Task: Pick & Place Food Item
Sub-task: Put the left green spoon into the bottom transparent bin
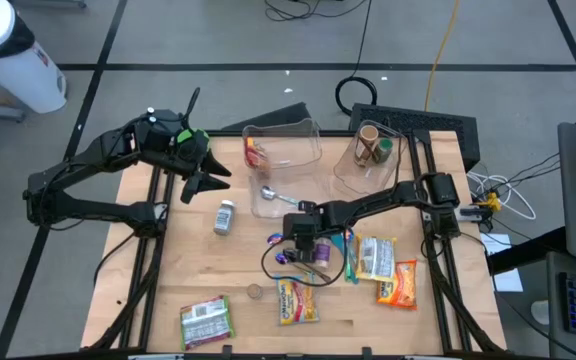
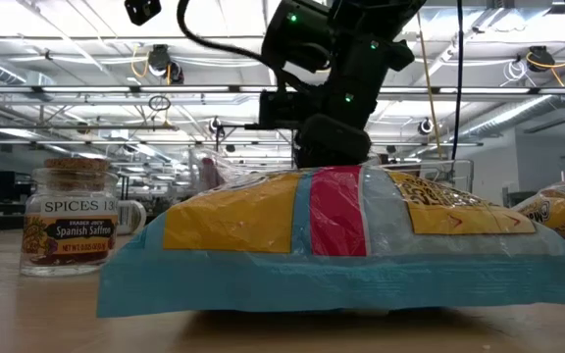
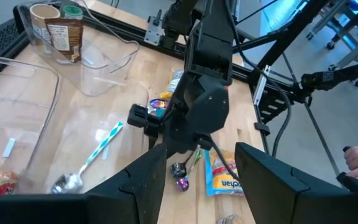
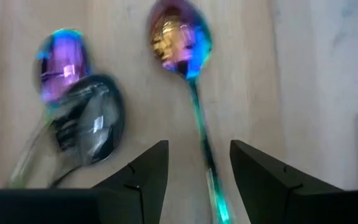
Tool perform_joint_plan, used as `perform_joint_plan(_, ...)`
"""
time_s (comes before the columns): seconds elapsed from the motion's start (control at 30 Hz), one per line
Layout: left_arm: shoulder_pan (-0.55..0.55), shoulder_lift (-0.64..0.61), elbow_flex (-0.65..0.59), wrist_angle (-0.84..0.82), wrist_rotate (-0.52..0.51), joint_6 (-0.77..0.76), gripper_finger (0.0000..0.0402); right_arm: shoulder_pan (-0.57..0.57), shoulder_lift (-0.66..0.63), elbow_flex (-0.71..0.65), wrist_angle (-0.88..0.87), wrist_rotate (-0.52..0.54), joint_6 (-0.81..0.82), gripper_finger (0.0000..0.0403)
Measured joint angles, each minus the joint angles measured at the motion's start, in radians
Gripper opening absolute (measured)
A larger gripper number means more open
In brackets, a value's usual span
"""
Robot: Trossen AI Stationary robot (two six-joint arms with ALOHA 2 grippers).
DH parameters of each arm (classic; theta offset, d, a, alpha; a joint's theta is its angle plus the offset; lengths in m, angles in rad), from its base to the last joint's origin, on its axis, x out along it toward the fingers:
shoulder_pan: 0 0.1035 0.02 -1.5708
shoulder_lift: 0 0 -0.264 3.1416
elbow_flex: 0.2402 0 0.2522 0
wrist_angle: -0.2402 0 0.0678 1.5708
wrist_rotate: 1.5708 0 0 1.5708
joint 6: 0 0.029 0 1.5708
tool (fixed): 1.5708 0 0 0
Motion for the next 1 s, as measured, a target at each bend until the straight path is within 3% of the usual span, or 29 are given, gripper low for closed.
perform_joint_plan(0.13, 0.0, 0.0, 0.0, 0.0, 0.0, -0.003, 0.02, 0.008, 0.021, 0.0, 0.019, 0.05, 0.023, 0.0166)
perform_joint_plan(0.43, 0.0, 0.0, 0.0, 0.0, 0.0, -0.003, 0.02, 0.008, 0.021, 0.0, 0.018, 0.016, 0.027, 0.0164)
perform_joint_plan(1.0, 0.0, 0.0, 0.0, 0.0, 0.0, -0.006, 0.02, 0.013, 0.043, 0.0, 0.017, -0.042, 0.029, 0.0119)
